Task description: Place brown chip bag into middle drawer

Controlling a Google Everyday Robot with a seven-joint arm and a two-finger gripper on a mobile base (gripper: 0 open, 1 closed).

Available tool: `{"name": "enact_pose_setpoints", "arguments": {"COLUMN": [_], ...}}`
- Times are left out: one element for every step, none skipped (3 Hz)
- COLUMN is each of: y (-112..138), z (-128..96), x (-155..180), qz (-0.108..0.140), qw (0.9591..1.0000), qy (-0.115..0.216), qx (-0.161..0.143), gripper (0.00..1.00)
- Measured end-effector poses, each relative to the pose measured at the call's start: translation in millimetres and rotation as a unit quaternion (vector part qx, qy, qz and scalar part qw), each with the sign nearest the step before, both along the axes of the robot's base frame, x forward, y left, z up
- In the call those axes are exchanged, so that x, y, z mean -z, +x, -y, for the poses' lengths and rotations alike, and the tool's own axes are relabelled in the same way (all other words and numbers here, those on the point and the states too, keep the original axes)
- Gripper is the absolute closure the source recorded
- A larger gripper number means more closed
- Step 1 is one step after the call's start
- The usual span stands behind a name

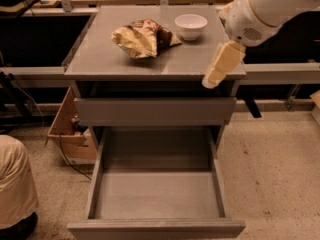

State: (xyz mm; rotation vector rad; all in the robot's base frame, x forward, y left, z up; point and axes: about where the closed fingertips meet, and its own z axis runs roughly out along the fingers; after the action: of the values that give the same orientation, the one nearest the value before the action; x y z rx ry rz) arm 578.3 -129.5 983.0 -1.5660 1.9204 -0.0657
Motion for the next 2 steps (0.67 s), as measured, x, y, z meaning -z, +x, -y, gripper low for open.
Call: {"name": "enact_pose_setpoints", "arguments": {"y": [71.5, 74.0], "z": [-41.0, -42.9], "x": [6.0, 7.4], "qz": [0.04, 0.041], "qw": [0.9986, 0.9984], "qy": [0.03, 0.035], "qx": [-0.017, -0.015], "gripper": [0.0, 0.0]}}
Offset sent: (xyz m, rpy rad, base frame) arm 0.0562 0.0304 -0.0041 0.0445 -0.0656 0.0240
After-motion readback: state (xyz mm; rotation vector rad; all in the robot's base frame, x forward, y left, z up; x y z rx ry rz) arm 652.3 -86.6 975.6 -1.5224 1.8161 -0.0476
